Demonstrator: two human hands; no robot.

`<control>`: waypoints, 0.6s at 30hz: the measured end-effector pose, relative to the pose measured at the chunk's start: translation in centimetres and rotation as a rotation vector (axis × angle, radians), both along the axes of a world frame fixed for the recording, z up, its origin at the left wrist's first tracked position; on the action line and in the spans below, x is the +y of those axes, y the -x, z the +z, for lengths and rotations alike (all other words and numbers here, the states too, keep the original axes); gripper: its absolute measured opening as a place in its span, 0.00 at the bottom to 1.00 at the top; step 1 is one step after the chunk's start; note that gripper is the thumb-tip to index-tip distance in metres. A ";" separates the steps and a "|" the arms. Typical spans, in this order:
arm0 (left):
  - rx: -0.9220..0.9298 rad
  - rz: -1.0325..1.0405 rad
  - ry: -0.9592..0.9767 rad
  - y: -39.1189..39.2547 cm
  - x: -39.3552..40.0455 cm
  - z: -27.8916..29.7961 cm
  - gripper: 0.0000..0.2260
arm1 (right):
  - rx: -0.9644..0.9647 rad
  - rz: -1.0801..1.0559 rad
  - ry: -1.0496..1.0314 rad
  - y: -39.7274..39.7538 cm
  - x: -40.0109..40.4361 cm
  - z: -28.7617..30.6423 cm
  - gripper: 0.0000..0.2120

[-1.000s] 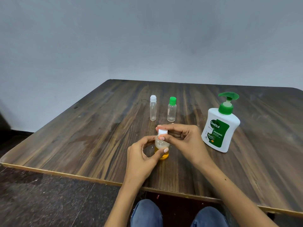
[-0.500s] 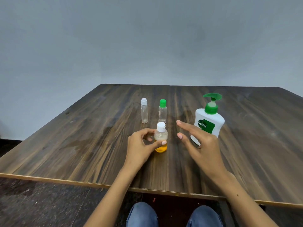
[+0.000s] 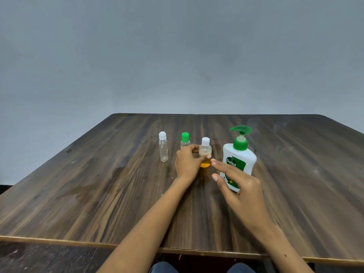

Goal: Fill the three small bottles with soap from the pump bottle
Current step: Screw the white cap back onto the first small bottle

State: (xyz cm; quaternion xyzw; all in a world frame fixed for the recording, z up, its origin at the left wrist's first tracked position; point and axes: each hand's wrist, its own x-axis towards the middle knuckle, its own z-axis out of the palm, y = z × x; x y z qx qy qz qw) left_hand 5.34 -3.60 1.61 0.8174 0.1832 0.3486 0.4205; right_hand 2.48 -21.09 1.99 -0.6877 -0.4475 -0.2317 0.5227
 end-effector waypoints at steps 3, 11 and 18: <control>-0.001 0.023 -0.003 -0.9 -0.1 0.1 0.17 | 0.010 0.011 -0.010 -0.3 -0.1 0.0 0.14; -0.009 0.097 0.017 -0.3 -0.3 0.1 0.28 | 0.002 -0.010 0.013 -0.4 -0.4 -0.1 0.13; -0.212 0.151 -0.217 3.7 1.6 1.1 0.15 | -0.030 -0.008 0.043 0.0 0.7 -0.3 0.14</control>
